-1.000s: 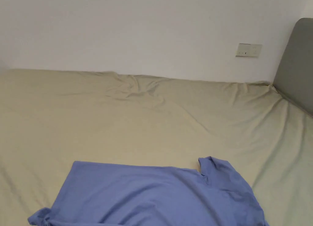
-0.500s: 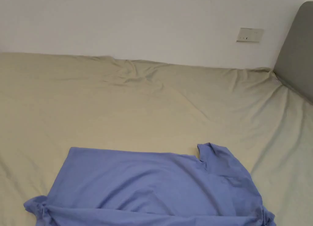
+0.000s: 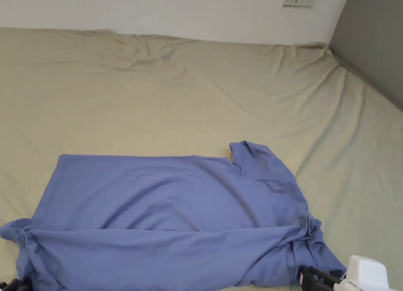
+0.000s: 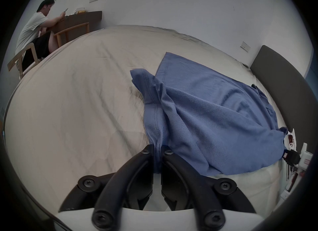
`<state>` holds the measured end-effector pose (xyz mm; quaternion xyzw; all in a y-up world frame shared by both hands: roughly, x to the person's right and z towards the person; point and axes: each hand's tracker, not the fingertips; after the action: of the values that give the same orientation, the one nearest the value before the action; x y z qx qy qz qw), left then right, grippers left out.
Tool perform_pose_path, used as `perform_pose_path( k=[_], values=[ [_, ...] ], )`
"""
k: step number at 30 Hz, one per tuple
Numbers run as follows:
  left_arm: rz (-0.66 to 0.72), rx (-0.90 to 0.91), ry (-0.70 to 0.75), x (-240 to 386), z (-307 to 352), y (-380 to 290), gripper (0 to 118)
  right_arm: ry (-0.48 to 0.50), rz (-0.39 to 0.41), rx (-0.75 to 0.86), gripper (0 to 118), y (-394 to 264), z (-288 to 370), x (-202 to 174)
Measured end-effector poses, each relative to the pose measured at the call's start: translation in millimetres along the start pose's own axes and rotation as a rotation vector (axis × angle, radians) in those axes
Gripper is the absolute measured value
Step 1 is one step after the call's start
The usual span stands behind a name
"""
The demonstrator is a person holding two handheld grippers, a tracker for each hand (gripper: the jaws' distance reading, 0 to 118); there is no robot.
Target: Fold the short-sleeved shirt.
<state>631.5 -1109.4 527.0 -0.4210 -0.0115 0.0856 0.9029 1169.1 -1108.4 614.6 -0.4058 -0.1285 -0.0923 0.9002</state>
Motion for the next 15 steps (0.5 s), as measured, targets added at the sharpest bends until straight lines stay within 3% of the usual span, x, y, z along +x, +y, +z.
perform_pose_path(
  k=[1, 2, 4, 5, 8, 15],
  values=[
    [-0.010, -0.003, 0.002, 1, 0, 1, 7, 0.035, -0.015, -0.013, 52, 1, -4, 1],
    [-0.024, -0.006, 0.006, 2, 1, 1, 7, 0.076, -0.035, -0.016, 13, 1, -7, 2],
    [-0.043, -0.010, 0.020, 9, 5, 2, 7, 0.158, -0.091, -0.052, 13, 4, -12, 1],
    [-0.048, -0.014, 0.026, 11, 7, 3, 7, 0.093, -0.096, -0.038, 13, 6, -8, -1],
    [-0.049, -0.016, 0.033, 12, 17, 6, 6, 0.077, -0.047, -0.032, 13, 9, -1, 0],
    [-0.054, 0.030, -0.005, 5, 75, 9, 6, 0.099, -0.050, 0.019, 13, -1, 62, 8]
  ],
)
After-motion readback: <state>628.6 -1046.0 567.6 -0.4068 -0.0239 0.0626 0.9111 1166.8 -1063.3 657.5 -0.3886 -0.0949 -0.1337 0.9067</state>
